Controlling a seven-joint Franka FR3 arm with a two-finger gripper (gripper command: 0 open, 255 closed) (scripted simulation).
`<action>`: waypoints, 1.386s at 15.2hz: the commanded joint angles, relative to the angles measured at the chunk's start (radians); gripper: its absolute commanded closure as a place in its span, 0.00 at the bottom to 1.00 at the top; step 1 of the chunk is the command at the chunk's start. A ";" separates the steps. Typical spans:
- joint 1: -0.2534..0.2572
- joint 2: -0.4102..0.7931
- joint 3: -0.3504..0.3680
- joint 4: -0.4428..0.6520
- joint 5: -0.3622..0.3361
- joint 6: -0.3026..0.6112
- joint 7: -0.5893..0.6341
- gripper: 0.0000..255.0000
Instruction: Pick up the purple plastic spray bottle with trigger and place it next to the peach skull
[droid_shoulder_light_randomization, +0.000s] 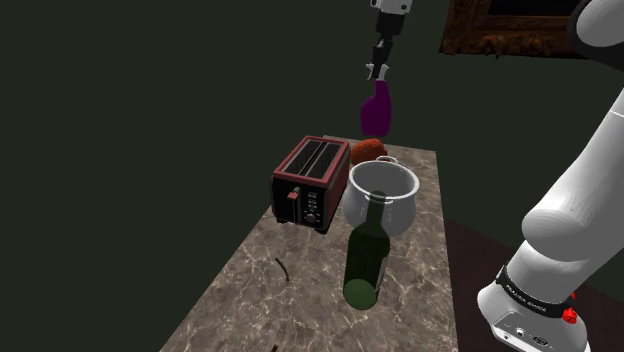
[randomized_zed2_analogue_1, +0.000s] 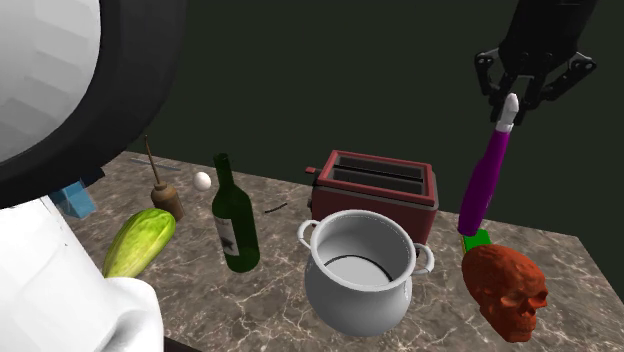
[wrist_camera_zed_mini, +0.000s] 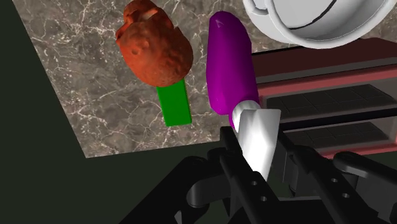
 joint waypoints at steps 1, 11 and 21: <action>0.000 -0.011 0.000 -0.042 0.001 0.032 -0.002 1.00; -0.001 -0.036 -0.001 -0.208 0.006 0.173 -0.010 1.00; 0.000 -0.037 0.000 -0.344 0.008 0.308 -0.016 1.00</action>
